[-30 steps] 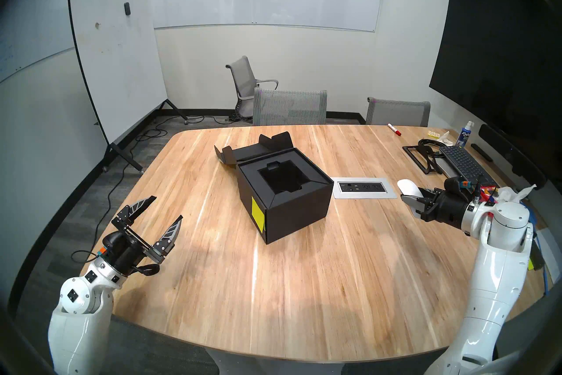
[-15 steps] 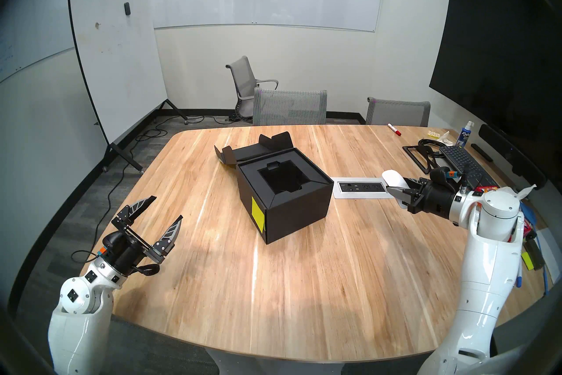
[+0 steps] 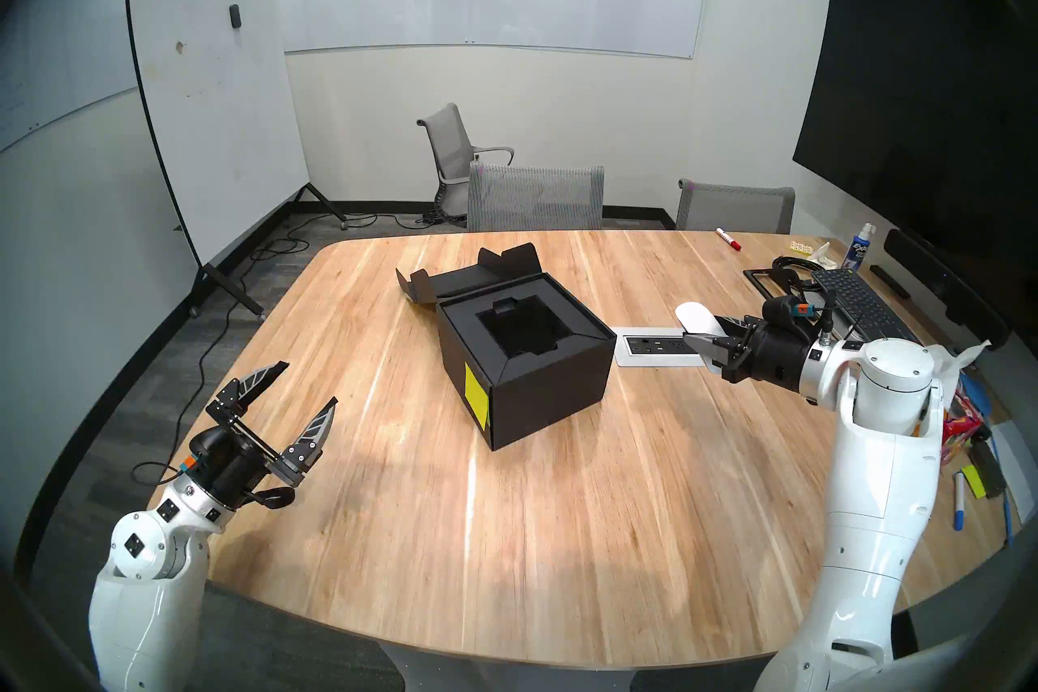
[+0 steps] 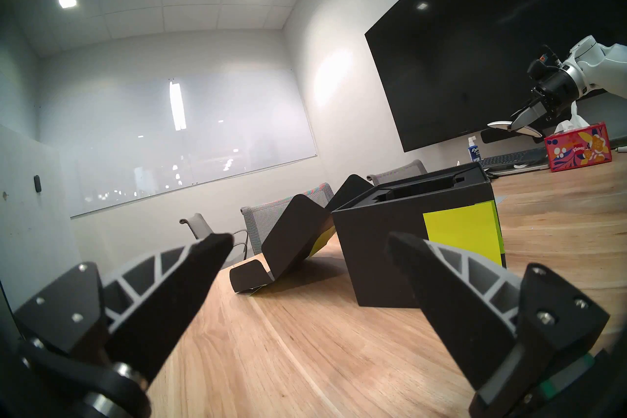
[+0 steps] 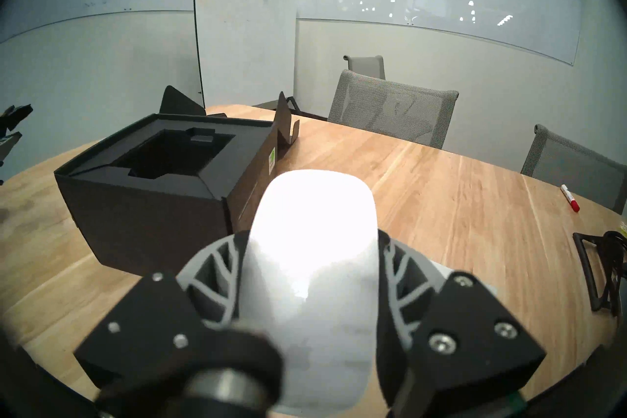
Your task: Open the box and place the mouse inside
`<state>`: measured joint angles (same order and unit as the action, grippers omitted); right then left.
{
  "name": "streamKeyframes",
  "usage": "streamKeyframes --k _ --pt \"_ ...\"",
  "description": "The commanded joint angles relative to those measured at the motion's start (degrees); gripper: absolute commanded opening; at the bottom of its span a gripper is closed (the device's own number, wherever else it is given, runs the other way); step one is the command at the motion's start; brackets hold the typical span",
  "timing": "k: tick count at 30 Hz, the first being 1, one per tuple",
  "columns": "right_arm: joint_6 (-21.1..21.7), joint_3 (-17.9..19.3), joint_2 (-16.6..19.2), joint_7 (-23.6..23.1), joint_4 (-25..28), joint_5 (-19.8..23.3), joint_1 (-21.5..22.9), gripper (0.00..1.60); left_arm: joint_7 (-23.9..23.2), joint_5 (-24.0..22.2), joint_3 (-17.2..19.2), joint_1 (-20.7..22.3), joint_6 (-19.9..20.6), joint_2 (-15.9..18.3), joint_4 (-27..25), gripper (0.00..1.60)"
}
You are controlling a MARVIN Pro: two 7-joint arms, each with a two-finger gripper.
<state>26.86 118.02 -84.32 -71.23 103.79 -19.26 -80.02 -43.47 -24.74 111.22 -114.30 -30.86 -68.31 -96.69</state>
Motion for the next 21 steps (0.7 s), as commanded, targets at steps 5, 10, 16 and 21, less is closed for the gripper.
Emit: streamKeyframes --k 5,10,16,21 --pt "-1.7 1.7 -0.6 -0.4 1.3 1.8 -0.4 0.0 -0.1 0.0 0.1 0.0 -0.3 0.1 -0.9 1.6" --pt "-3.3 2.1 0.1 -1.2 0.2 1.7 -0.7 0.0 -0.1 0.0 0.1 0.0 -0.3 0.1 -0.9 1.6" --pt "-5.4 0.3 1.0 -1.3 -2.1 0.8 1.7 0.0 -0.1 0.0 0.1 0.0 -0.3 0.1 -0.9 1.6" --pt "-5.5 -2.3 0.8 -1.3 -3.2 0.5 4.7 0.0 -0.1 0.0 0.1 0.0 -0.3 0.1 -0.8 1.6"
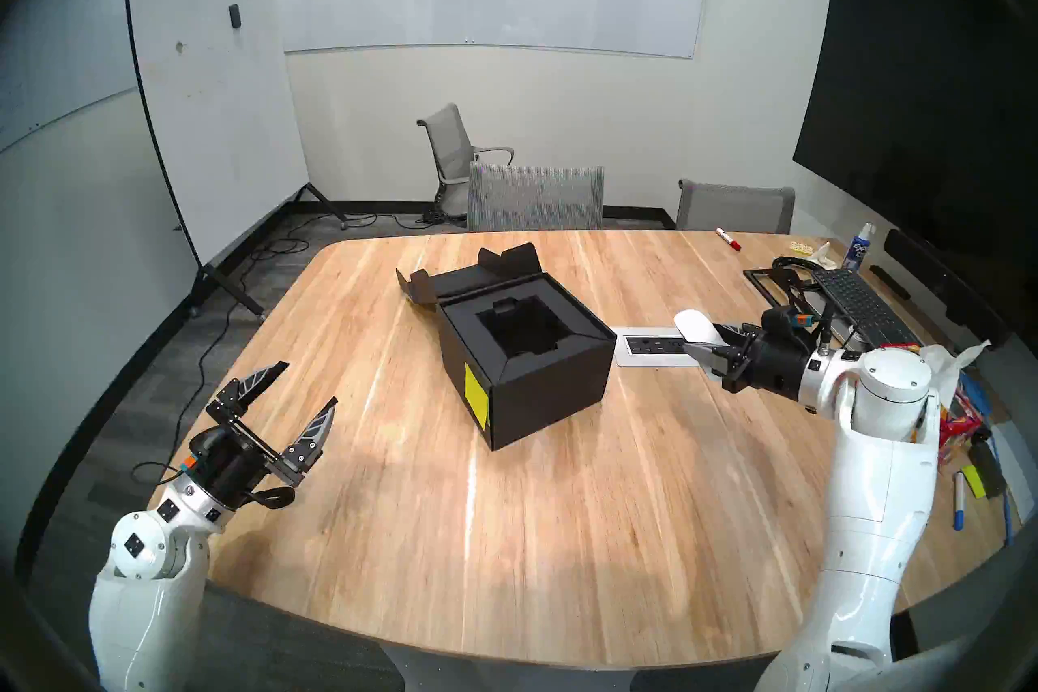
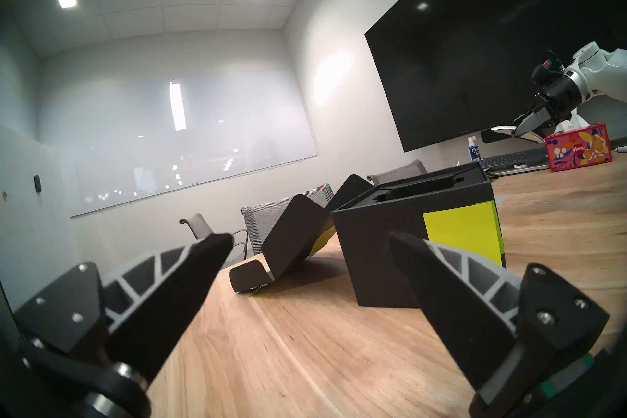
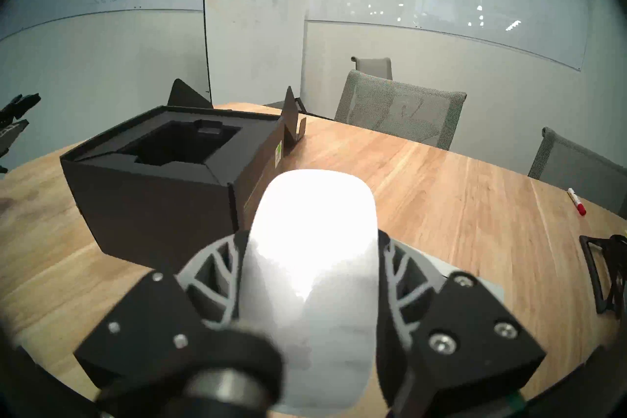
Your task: Open the box and place the mouse inside
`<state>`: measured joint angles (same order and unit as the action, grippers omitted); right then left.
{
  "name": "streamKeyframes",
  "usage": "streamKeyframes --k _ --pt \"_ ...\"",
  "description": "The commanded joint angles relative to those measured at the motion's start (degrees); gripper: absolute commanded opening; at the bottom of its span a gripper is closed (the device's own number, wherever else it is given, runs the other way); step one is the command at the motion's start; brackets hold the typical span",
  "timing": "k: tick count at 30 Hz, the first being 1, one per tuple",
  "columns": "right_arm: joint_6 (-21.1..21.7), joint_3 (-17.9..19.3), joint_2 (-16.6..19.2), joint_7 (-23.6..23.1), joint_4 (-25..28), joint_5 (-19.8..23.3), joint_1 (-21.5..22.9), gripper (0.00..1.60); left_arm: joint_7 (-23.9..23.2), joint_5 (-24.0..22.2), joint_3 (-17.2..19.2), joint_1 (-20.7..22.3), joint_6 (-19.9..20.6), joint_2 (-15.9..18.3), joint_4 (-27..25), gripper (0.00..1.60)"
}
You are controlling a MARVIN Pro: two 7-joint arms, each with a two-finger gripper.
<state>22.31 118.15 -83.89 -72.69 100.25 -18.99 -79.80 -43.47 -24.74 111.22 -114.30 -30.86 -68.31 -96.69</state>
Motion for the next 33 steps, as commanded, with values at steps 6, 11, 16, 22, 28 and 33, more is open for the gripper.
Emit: streamKeyframes --k 6,11,16,22,28,33 --pt "-1.0 -4.9 -0.7 0.2 0.8 0.2 6.0 0.0 -0.2 0.0 0.1 0.1 -0.3 0.1 -0.8 1.6" --pt "-1.0 -6.7 -1.5 0.0 1.8 0.2 6.1 0.0 -0.2 0.0 0.1 0.0 -0.3 0.1 -0.8 1.6" --pt "-0.9 -7.8 -2.0 0.0 2.2 0.1 6.0 0.0 -0.1 0.0 0.1 0.0 -0.3 0.1 -0.9 1.6" --pt "-1.3 -9.4 -2.2 0.1 1.8 -0.5 6.3 0.0 -0.1 0.0 0.1 0.0 -0.3 0.1 -0.9 1.6" --pt "-1.3 -12.3 -3.2 0.2 1.5 -1.4 7.1 0.0 -0.1 0.0 0.1 0.0 -0.3 0.1 -0.9 1.6" --pt "-1.1 -14.8 -4.2 1.0 1.0 -2.1 8.2 0.0 -0.2 0.0 0.1 0.0 -0.3 0.1 -0.9 1.6"
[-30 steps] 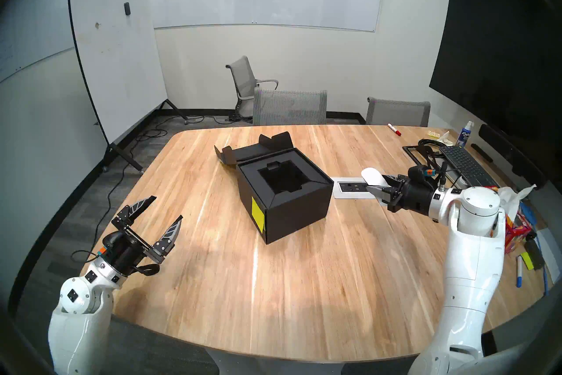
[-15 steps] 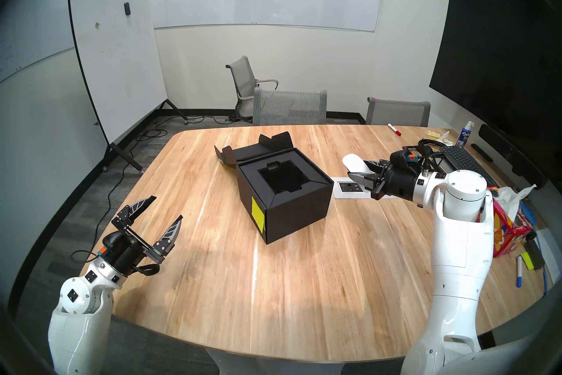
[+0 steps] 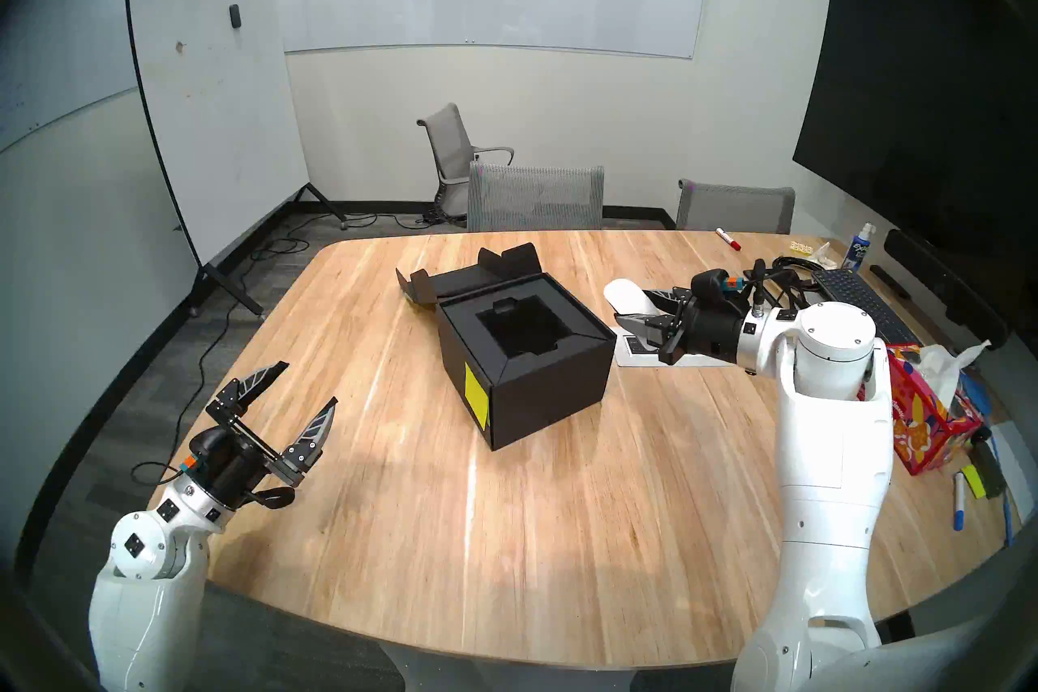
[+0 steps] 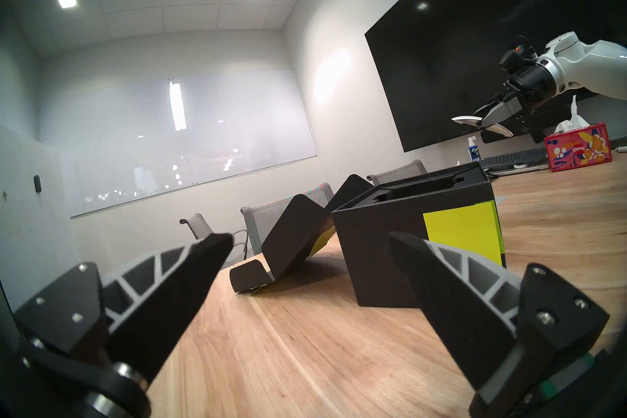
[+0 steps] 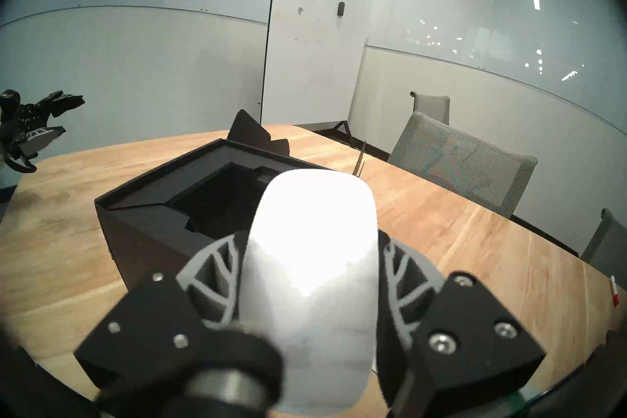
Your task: Open the box and place the mouse inside
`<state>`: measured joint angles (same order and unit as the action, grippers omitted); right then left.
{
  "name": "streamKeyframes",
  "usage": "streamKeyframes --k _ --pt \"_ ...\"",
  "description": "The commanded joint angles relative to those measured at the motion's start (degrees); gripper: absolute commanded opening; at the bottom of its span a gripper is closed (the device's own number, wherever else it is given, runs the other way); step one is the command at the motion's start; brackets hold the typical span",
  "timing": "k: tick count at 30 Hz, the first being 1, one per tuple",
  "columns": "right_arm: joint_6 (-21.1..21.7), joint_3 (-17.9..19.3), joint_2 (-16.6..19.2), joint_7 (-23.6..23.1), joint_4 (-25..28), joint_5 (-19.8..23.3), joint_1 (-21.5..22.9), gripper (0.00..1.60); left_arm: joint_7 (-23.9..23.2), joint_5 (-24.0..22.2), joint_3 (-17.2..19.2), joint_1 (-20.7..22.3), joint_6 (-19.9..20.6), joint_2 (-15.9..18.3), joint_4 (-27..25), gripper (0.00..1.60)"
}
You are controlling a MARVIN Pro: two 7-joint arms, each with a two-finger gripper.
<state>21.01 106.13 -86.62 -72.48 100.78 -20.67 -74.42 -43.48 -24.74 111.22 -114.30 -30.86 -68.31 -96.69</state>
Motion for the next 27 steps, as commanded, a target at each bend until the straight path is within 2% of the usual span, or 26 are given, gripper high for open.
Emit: streamKeyframes --k 1,27 --pt "0.3 -3.1 -1.7 1.0 0.4 -0.6 3.1 0.0 -0.1 0.0 0.1 0.0 -0.3 0.1 -0.9 1.6" --pt "-0.3 -12.0 -4.7 4.0 -2.1 -5.2 2.5 0.0 -0.1 0.0 0.1 0.0 -0.3 0.1 -0.9 1.6"
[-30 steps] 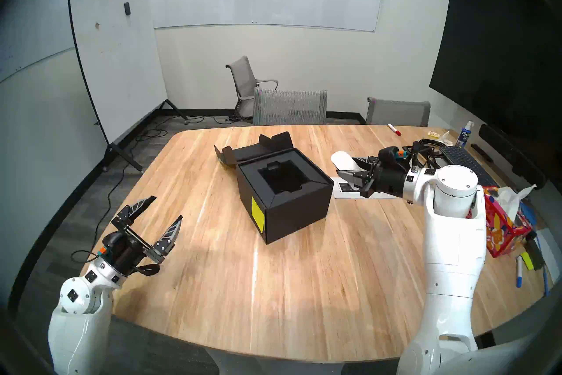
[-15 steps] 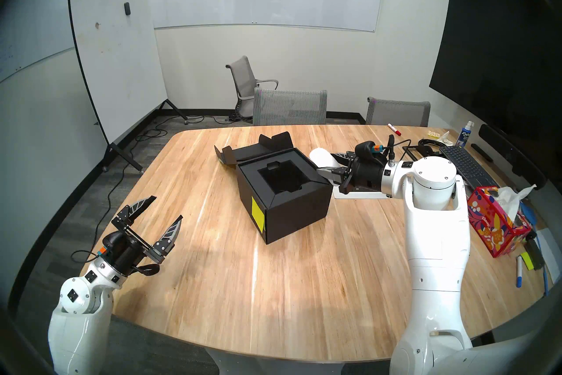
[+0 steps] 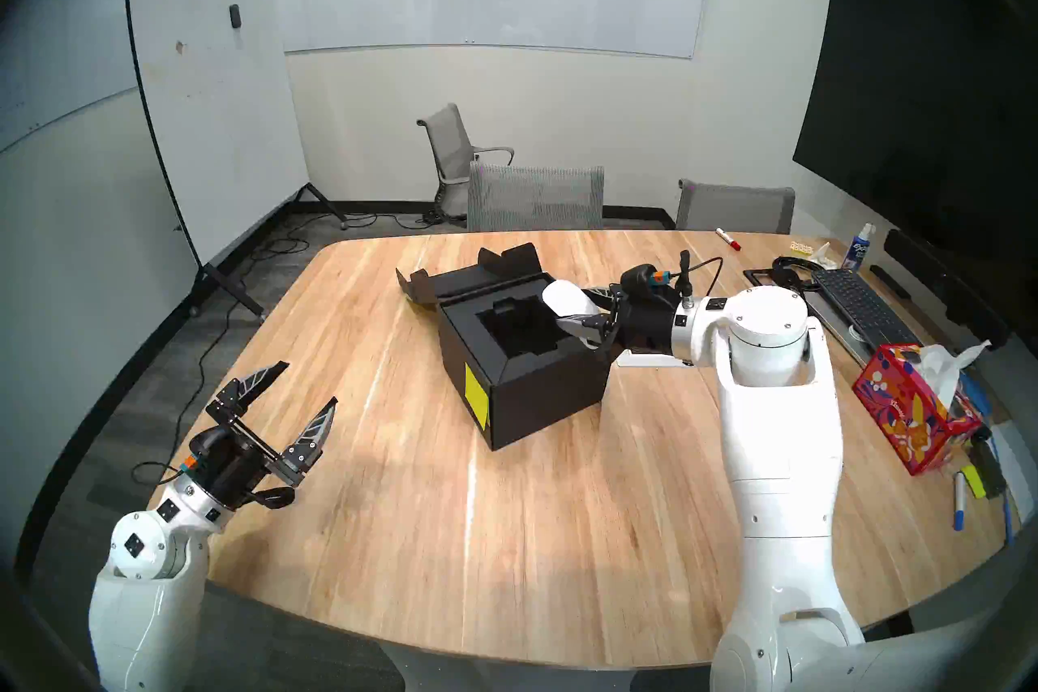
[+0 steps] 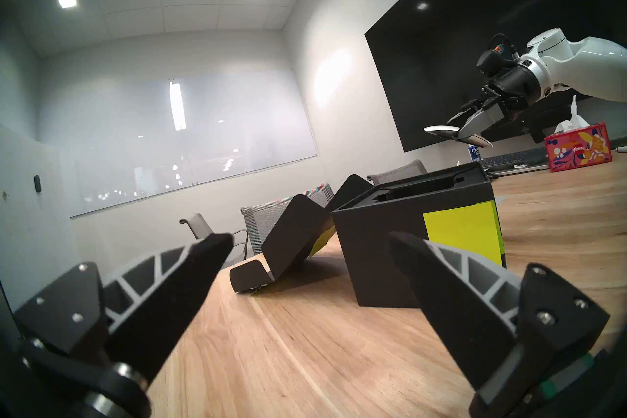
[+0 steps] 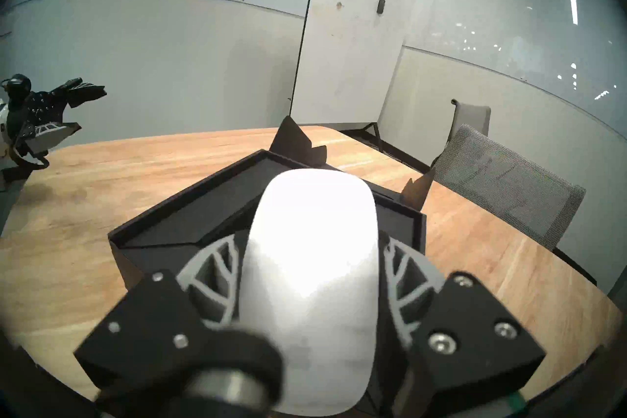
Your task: Open the box and place the mouse inside
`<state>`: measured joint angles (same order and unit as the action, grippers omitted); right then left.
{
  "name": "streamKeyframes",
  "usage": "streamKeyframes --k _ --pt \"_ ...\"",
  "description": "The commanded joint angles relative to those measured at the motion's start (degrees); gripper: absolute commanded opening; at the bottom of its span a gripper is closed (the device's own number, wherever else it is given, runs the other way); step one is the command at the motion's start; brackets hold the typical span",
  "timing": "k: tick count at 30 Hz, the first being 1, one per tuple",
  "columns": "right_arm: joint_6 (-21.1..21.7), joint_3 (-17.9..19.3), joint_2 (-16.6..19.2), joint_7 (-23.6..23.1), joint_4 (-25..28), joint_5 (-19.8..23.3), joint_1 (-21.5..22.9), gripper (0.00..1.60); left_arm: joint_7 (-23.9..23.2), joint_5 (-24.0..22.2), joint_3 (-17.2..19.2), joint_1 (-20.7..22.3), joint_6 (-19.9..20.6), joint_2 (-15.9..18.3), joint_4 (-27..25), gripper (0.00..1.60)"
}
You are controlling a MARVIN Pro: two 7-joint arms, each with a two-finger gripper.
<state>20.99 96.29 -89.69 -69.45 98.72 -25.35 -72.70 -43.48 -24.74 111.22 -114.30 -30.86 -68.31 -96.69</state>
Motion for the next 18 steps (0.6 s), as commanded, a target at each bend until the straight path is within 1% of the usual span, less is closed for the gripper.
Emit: streamKeyframes --k 1,9,18 --pt "-0.3 -2.4 -1.8 1.0 -0.1 -0.7 0.8 0.0 -0.1 0.0 0.1 0.0 -0.3 0.1 -0.9 1.6" --pt "-0.7 -3.2 -2.6 1.9 -2.4 -1.5 1.7 0.0 -0.1 0.0 0.1 0.0 -0.3 0.1 -0.9 1.6" --pt "-0.6 -3.1 -3.0 3.2 -6.4 -1.6 6.1 0.0 -0.1 0.0 0.1 0.0 -0.3 0.1 -0.9 1.6"
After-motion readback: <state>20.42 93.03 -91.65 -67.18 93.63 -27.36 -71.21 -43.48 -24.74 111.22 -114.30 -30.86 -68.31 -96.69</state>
